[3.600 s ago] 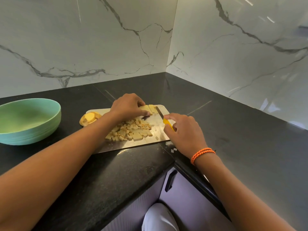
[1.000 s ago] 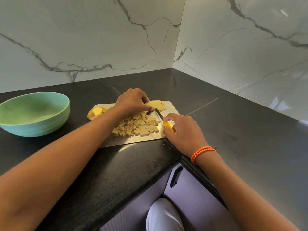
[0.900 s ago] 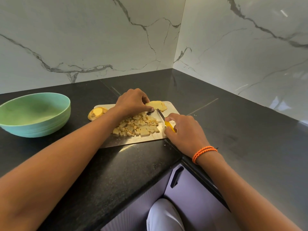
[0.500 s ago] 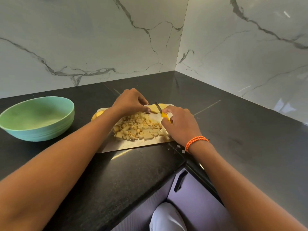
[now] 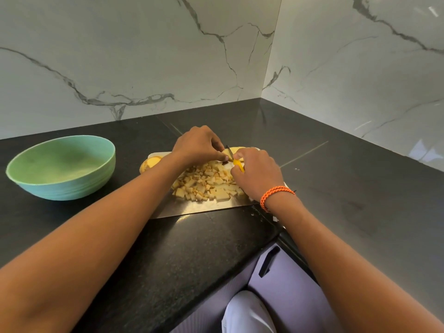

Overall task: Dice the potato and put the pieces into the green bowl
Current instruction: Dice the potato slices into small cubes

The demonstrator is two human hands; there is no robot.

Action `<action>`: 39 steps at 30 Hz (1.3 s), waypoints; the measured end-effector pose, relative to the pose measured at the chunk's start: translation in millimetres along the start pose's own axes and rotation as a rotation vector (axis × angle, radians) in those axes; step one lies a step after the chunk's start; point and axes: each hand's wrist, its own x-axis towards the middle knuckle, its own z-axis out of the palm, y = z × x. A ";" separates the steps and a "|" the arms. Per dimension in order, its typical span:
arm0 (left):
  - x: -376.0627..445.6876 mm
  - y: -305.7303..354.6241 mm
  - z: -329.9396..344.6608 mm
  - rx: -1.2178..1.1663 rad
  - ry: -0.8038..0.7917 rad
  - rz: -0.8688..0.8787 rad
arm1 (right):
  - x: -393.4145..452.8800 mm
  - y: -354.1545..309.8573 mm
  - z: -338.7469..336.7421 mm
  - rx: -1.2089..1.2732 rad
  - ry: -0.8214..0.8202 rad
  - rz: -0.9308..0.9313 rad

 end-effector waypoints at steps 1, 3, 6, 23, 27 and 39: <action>-0.1 -0.1 1.4 0.012 0.009 0.000 | 1.0 -0.1 -0.8 0.004 -0.007 0.005; -0.2 0.6 4.2 0.046 0.033 -0.004 | 1.6 0.2 -2.9 0.024 -0.014 0.006; -0.1 3.9 6.3 0.086 0.045 -0.008 | -0.9 1.0 -4.4 0.039 -0.022 -0.001; -2.0 5.4 4.0 0.058 0.005 -0.009 | -58.7 18.4 -41.7 0.098 -0.073 -0.014; 1.1 -2.4 -5.8 -0.048 -0.046 -0.018 | -53.3 17.6 -37.8 0.145 0.040 -0.007; 1.8 -8.1 -5.6 -0.053 0.018 -0.029 | -10.5 4.5 -10.3 -0.018 -0.037 -0.022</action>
